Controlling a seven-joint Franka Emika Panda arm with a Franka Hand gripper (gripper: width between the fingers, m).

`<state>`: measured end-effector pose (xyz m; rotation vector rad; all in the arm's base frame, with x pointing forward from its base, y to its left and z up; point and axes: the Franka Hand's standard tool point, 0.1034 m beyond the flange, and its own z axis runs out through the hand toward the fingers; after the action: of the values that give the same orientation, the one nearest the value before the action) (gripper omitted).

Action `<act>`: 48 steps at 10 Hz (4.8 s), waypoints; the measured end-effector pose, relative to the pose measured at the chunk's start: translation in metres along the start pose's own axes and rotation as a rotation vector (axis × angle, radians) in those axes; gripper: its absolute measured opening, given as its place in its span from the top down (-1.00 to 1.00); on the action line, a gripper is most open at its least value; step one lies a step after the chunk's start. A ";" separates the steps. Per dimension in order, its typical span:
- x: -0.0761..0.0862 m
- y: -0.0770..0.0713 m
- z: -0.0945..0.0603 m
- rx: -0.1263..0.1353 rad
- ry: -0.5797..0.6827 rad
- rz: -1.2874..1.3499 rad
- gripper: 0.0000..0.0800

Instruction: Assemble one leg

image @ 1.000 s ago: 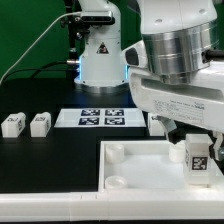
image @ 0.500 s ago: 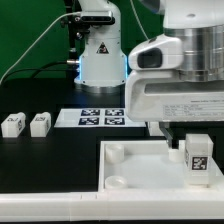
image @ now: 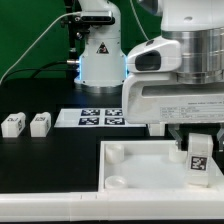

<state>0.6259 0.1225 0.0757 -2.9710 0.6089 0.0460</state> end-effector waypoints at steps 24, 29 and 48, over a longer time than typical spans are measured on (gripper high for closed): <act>0.013 0.001 0.003 -0.018 0.079 -0.487 0.04; 0.018 0.007 0.002 0.027 0.062 0.198 0.27; 0.000 -0.007 0.009 0.029 0.070 0.061 -0.62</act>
Offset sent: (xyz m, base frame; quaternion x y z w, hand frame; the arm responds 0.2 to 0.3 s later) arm 0.0096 -0.0077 -0.0059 0.0269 0.0325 0.4181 0.9074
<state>0.6290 0.1302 0.0675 -2.9363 0.7031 -0.0620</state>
